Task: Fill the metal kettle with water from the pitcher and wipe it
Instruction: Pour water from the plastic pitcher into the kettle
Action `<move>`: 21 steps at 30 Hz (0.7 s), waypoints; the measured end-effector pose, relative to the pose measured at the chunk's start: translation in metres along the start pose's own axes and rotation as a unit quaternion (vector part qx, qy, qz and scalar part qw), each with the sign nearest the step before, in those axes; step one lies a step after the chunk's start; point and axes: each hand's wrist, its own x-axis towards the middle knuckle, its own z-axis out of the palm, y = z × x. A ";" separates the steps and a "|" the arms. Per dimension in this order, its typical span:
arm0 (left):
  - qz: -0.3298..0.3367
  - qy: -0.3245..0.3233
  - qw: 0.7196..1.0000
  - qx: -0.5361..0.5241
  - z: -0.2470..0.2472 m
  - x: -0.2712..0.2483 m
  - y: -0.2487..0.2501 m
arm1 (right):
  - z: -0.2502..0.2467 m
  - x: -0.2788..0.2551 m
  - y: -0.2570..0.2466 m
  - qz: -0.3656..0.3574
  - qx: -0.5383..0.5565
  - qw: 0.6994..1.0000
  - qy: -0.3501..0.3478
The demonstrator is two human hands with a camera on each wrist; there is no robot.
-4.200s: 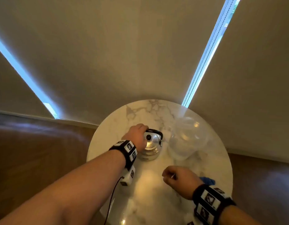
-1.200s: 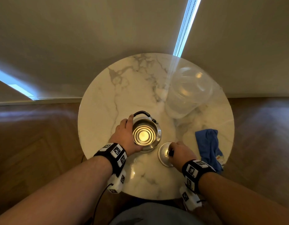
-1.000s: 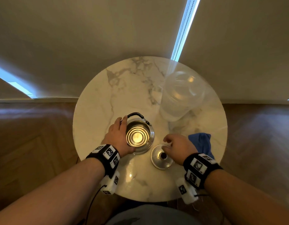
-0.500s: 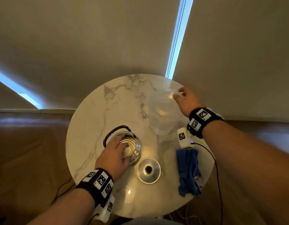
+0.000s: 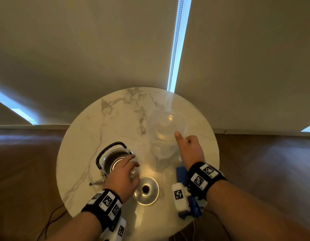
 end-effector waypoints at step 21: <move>-0.173 0.060 0.888 -0.423 -0.020 0.037 0.035 | -0.026 -0.001 -0.004 0.003 0.183 0.972 -0.145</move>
